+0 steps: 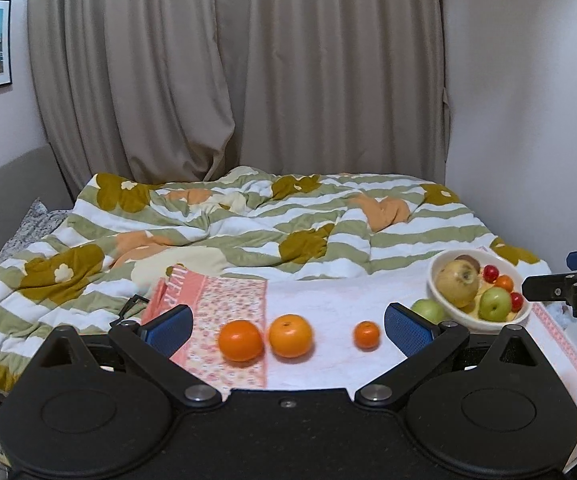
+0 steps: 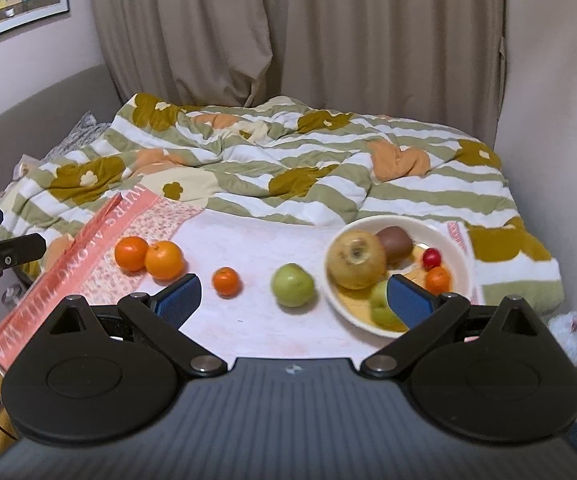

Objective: Organize fruits
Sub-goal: 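Withdraw both open tools from the bowl toward the remaining oranges, then grasp a large orange with the left tool while the right tool grasps a mandarin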

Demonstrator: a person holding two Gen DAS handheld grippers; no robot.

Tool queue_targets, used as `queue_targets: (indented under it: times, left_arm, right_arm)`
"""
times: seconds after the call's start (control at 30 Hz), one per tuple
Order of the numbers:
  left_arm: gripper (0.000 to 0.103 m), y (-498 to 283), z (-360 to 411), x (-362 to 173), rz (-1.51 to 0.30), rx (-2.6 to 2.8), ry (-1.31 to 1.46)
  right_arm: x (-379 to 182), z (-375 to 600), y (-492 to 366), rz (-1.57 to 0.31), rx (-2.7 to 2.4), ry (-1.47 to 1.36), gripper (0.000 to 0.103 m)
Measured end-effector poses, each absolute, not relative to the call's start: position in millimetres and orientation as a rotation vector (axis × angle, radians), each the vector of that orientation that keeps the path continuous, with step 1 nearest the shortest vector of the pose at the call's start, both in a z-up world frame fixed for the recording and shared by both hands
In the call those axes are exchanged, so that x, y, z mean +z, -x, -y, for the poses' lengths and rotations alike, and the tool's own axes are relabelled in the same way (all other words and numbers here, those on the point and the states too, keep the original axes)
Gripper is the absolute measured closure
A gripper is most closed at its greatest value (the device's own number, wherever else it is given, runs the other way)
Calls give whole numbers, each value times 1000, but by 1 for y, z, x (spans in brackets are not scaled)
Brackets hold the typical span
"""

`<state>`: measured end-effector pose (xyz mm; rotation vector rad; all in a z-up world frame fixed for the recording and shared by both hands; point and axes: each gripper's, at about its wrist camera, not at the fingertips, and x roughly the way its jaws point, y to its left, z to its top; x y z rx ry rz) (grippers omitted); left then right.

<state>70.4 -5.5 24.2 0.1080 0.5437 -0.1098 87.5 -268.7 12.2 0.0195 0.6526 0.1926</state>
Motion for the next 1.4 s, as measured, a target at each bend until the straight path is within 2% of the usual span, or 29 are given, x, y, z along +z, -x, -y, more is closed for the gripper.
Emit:
queue_targets:
  times: [0.33, 0.67, 0.77, 0.9, 0.97, 1.1, 1.33, 1.37, 1.4]
  left_arm:
    - [0, -115, -61, -8, -590, -205, -138]
    - [2, -178, -79, -53, -684, -273, -193]
    - [8, -194, -80, -65, -719, -293, -205]
    - [9, -211, -78, -82, -764, -319, -209]
    - [10, -218, -76, -89, -779, -335, -219]
    - [17, -231, -71, -103, -814, -354, -231]
    - [17, -247, -65, -117, -835, -367, -248]
    - [21, -248, -64, -118, -837, -371, -249]
    - [30, -249, -63, -119, -841, -377, -247]
  right_arm:
    - [-15, 199, -101, -686, 100, -49, 0]
    - [-62, 160, -150, -751, 100, -13, 0]
    - [-77, 155, -166, -779, 107, -2, 0]
    - [-93, 151, -183, -808, 111, 4, 0]
    - [-101, 149, -191, -828, 111, 7, 3]
    - [-113, 147, -203, -857, 107, -1, 5]
    - [-125, 145, -218, -891, 107, 2, 12]
    - [-127, 145, -219, -896, 110, 6, 14]
    - [-127, 144, -221, -899, 112, 9, 15]
